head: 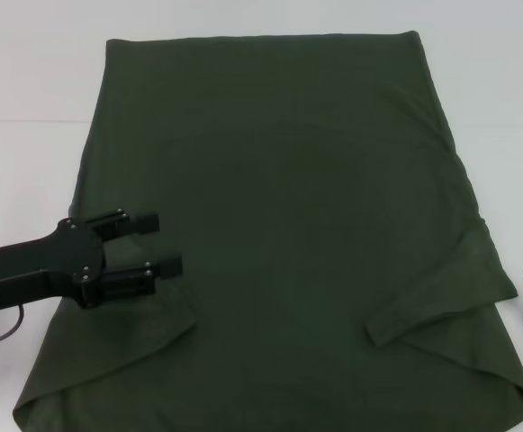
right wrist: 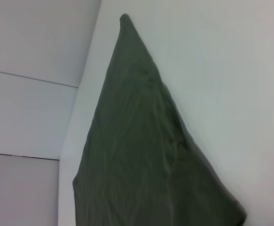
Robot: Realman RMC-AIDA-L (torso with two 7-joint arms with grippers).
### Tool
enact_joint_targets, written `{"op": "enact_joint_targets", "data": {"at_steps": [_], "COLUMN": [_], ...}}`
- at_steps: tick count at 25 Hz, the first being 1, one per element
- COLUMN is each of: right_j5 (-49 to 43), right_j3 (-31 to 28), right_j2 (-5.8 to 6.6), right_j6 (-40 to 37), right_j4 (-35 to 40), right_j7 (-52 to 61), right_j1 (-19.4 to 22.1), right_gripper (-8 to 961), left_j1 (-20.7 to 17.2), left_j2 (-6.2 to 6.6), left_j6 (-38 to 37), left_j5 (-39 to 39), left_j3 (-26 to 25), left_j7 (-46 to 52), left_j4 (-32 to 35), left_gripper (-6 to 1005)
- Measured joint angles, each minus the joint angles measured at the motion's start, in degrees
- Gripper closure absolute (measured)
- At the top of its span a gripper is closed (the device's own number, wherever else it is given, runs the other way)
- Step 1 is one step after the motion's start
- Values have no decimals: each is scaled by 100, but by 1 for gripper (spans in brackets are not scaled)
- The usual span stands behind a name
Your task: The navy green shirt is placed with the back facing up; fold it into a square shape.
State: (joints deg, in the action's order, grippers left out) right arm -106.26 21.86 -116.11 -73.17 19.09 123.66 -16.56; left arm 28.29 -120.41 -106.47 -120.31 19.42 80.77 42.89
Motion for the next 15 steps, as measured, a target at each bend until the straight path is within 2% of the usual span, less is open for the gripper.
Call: {"op": "enact_joint_targets", "data": {"at_steps": [15], "right_j5": [2], "right_j3": [100], "right_j2": [-44], "right_j6": [336], "right_j4": [-19], "right_j7": [15], "right_j1": [-276], "right_gripper": [24], "left_j1": [17], "left_j2": [0], "left_j6": [21], "left_j5": [-1], "left_j3": [1], "left_j7": [0], "left_j4": [0], "left_gripper": [158]}}
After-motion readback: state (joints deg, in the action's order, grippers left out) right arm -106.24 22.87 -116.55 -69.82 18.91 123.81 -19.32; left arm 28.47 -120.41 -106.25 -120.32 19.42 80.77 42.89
